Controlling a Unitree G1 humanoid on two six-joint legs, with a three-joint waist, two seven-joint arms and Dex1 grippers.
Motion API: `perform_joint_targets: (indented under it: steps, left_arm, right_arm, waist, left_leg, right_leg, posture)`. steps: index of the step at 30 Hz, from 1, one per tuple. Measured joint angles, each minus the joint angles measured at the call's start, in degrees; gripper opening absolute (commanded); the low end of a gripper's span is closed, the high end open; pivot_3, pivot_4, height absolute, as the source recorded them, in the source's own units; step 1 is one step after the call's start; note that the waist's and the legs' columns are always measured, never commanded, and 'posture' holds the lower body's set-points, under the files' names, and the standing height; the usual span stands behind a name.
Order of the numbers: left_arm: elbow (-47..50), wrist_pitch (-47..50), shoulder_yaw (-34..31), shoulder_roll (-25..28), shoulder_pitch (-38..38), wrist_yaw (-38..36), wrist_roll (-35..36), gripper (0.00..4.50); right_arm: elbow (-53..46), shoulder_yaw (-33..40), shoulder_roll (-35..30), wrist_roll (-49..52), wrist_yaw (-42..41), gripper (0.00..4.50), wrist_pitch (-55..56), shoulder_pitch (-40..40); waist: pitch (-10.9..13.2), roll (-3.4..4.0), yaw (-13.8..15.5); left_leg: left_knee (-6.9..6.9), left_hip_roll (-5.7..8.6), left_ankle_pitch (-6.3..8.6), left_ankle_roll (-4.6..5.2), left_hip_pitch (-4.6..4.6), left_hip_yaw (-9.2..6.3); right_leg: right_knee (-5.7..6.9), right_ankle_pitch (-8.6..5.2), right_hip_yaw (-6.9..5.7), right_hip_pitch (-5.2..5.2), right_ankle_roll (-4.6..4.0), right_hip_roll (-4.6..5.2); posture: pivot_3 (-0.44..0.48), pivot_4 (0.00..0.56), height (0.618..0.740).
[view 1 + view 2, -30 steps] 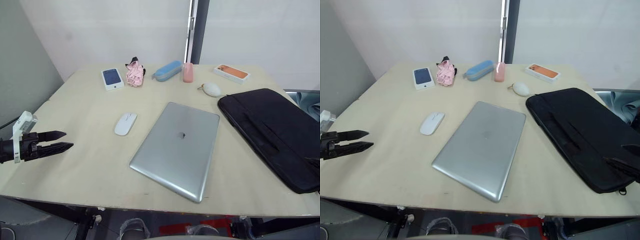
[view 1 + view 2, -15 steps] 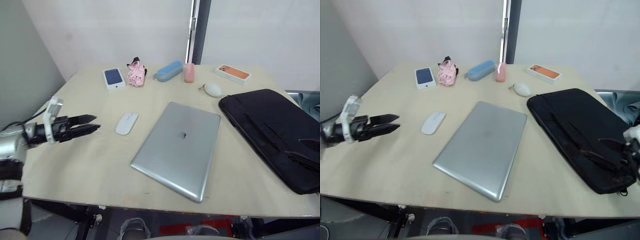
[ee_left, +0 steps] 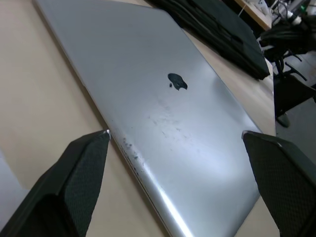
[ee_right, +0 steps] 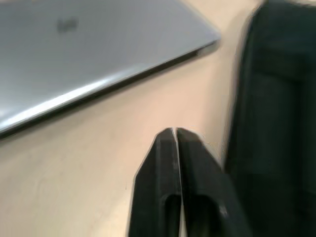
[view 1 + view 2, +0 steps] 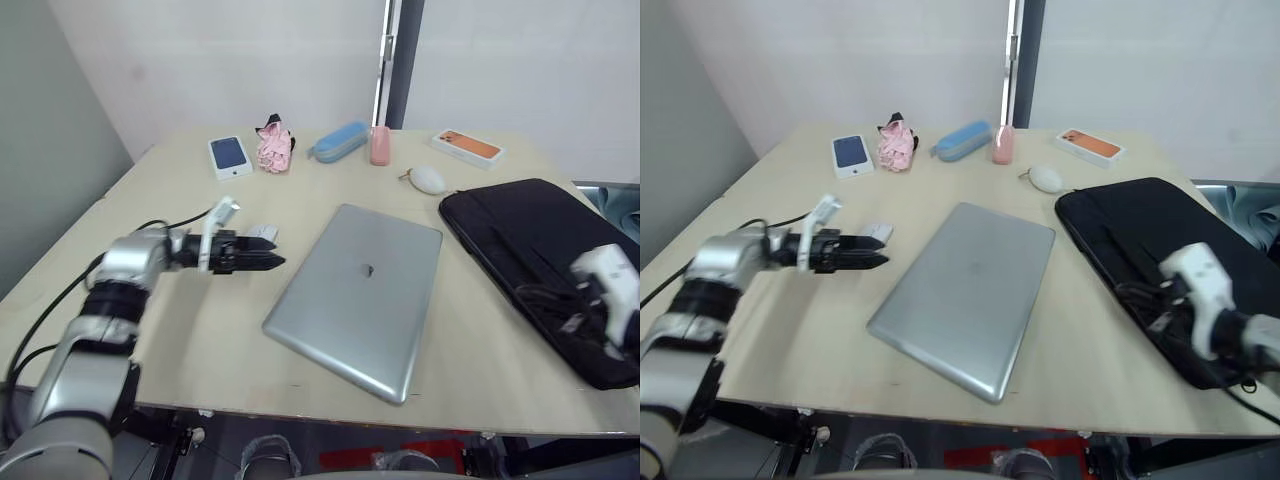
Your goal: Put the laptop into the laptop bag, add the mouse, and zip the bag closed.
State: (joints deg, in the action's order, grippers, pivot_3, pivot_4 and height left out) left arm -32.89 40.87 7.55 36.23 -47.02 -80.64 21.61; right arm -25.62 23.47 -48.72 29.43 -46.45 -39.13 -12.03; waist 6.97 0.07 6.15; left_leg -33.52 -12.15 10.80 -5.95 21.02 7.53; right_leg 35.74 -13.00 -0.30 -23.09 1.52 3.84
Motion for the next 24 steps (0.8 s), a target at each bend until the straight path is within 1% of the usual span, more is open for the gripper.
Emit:
perform_joint_targets:
  steps: [2, 5, 6, 10, 13, 16, 22, 24]
  left_arm:
    - [-3.03, -1.99, 2.22, -1.11, -2.49, -0.06, -2.45, 4.50]
    - [-10.65, -4.81, 4.86, -2.81, -5.88, -0.21, -6.74, 4.50]
    - [-13.83, -5.51, 5.07, -3.69, -7.25, -0.10, -7.93, 4.50]
    - [-24.52, -6.78, 4.76, -5.61, -12.29, 0.22, -10.72, 4.50]
    - [-29.46, -6.84, 3.60, -6.33, -14.68, 0.15, -11.25, 4.50]
    - [-32.93, -6.32, 2.78, -8.39, -16.20, -0.16, -11.79, 4.50]
    - [-36.43, -4.80, 2.59, -11.79, -16.89, -0.78, -13.99, 4.50]
    - [-36.98, -4.78, 2.41, -12.05, -17.30, -0.74, -14.74, 4.50]
  right_arm:
    - [0.00, -4.84, 0.01, -2.69, 0.81, 0.06, 1.17, 1.06]
    - [0.74, -11.97, -0.06, -9.48, 3.46, 0.06, 4.09, 4.33]
    - [1.69, -14.74, -0.02, -11.78, 4.52, 0.06, 4.74, 6.07]
    - [5.02, -23.75, 1.14, -18.61, 7.32, 0.06, 5.39, 11.15]
    - [5.40, -26.56, 2.42, -21.12, 8.29, 0.06, 5.70, 13.56]
    - [7.13, -29.24, 3.79, -24.15, 9.36, 0.06, 6.28, 16.61]
    - [10.06, -32.50, 6.55, -28.19, 10.76, 0.06, 6.36, 21.09]
    - [10.61, -33.16, 7.32, -29.04, 10.89, 0.06, 6.27, 22.02]
  waist:
    - [0.00, 0.01, -0.23]
    - [0.00, 0.00, -0.97]
    - [0.01, -0.01, -1.02]
    - [0.03, -0.03, -0.81]
    - [0.05, -0.07, -0.82]
    - [0.05, -0.09, -0.83]
    - [0.06, -0.11, -1.19]
    - [0.06, -0.11, -1.30]
  left_leg:
    - [0.05, 0.02, 0.00, 0.00, 0.01, 0.04]
    - [0.13, 0.01, -0.08, -0.16, 0.01, 0.06]
    - [0.15, -0.01, -0.18, -0.35, -0.01, 0.03]
    - [0.16, 0.00, -0.20, -0.38, 0.01, 0.00]
    - [0.16, 0.01, -0.20, -0.39, 0.01, 0.00]
    - [0.12, 0.01, -0.20, -0.39, -0.06, -0.01]
    - [0.10, -0.02, -0.24, -0.32, -0.11, -0.02]
    - [0.10, -0.02, -0.24, -0.30, -0.14, -0.03]
  right_leg:
    - [-0.07, 0.01, 0.03, -0.01, 0.02, -0.01]
    - [-0.11, 0.08, 0.05, -0.02, 0.13, -0.04]
    - [-0.11, 0.08, 0.03, -0.01, 0.14, -0.07]
    - [-0.11, 0.10, 0.02, -0.01, 0.16, -0.07]
    - [-0.15, 0.11, 0.03, 0.02, 0.16, -0.06]
    - [-0.13, 0.15, 0.03, 0.08, 0.15, -0.05]
    - [-0.13, 0.33, 0.04, 0.11, 0.09, -0.08]
    - [-0.12, 0.37, 0.05, 0.12, 0.07, -0.08]
  posture:
    - [0.000, 0.150, 0.740]
    - [0.000, 0.150, 0.740]
    - [0.000, 0.150, 0.740]
    - [0.000, 0.150, 0.740]
    - [0.000, 0.150, 0.740]
    - [0.000, 0.150, 0.740]
    - [0.000, 0.150, 0.740]
    - [0.000, 0.150, 0.740]
